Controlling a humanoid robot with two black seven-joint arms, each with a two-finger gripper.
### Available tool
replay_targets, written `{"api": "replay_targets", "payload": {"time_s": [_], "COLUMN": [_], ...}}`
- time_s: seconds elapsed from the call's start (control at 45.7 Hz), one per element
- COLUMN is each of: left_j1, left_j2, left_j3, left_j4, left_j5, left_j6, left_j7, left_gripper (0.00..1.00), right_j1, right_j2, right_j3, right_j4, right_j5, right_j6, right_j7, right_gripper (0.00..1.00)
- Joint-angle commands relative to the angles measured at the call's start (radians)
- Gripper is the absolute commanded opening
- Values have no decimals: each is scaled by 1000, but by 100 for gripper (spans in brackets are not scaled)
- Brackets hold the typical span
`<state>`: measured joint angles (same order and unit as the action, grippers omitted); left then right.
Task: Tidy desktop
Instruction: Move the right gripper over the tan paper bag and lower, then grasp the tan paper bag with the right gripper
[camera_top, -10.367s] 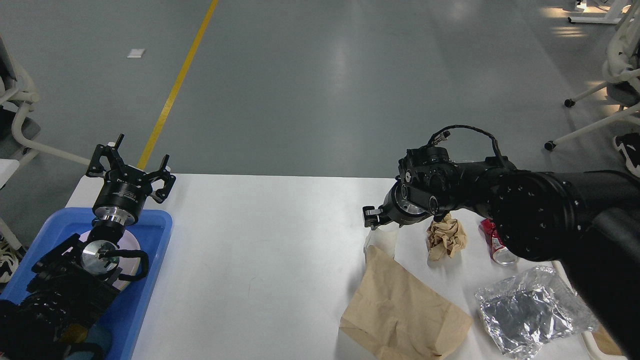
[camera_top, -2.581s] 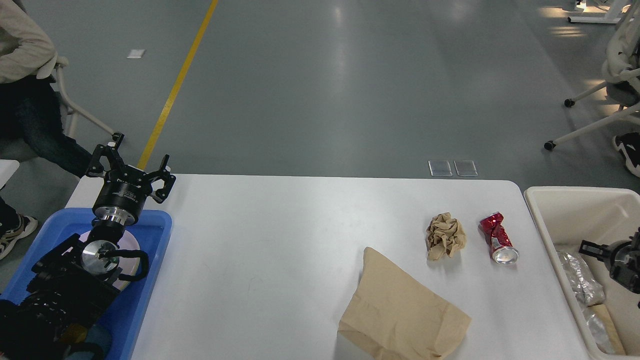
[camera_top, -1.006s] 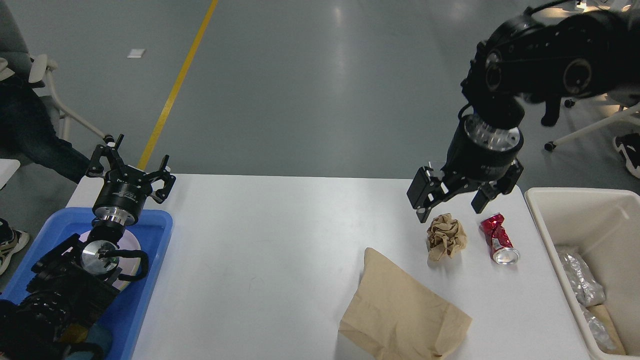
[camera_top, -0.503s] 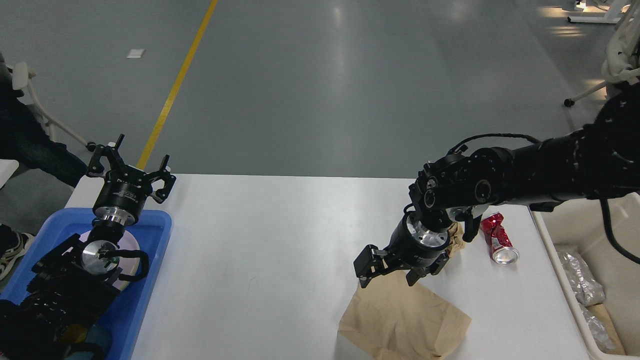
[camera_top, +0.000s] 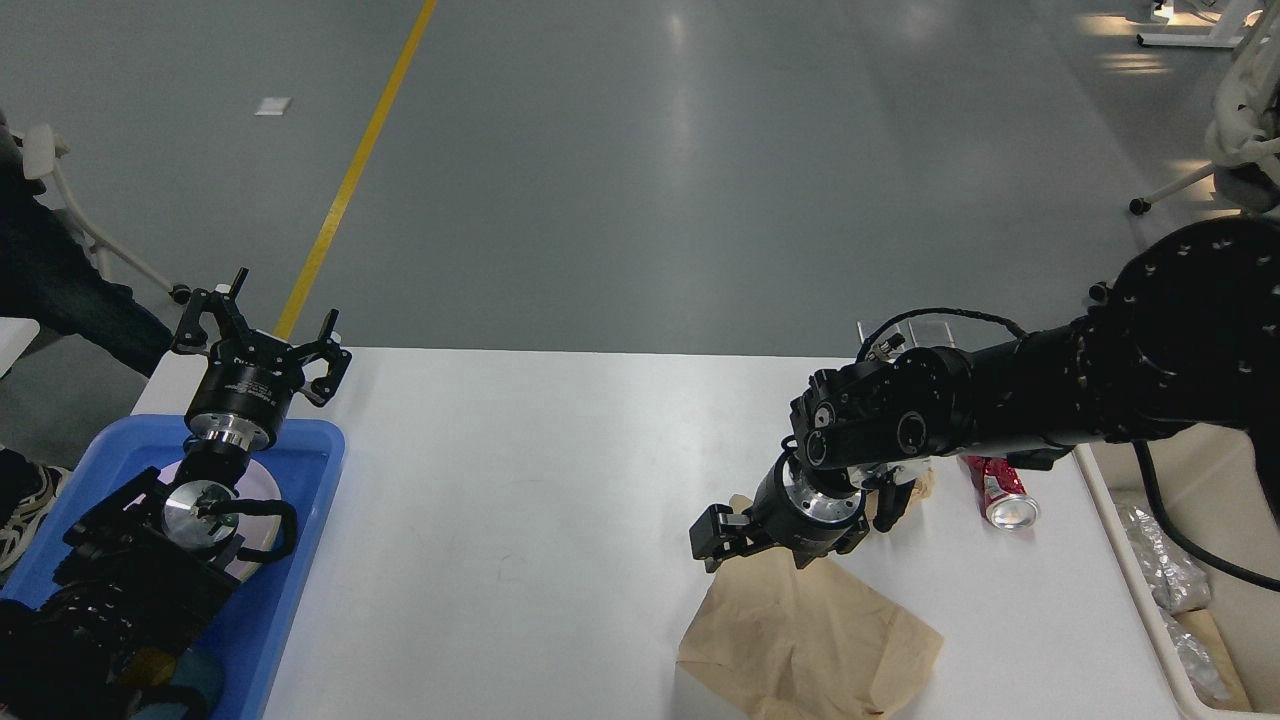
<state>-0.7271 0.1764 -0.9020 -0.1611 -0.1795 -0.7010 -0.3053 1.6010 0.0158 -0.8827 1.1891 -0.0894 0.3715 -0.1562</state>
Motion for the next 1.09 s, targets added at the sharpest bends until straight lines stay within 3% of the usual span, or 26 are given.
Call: {"api": "replay_targets", "payload": {"time_s": [0.0,0.481,0.678,0.765,1.072], "left_j1": [0,0,0,0,0], "left_j2": [0,0,0,0,0], "left_j3": [0,0,0,0,0], "left_j4": [0,0,0,0,0], "left_j5": [0,0,0,0,0], "left_j6": [0,0,0,0,0], "left_j7": [0,0,0,0,0], "left_gripper": [97,97,97,96,97], "right_j1": [-10,-144,-158,-159,-164], "right_j2": [1,70,70,70,62], "right_j3": [18,11,10,8,14], "right_j4": [-13,-138,-131,-131,-131], "right_j5": [8,8,0,0,7], "right_j6": [-3,-3,3,20,29], "right_j7": [-2,-51,-79,-91,-98], "right_gripper": [98,96,43,0,0]}}
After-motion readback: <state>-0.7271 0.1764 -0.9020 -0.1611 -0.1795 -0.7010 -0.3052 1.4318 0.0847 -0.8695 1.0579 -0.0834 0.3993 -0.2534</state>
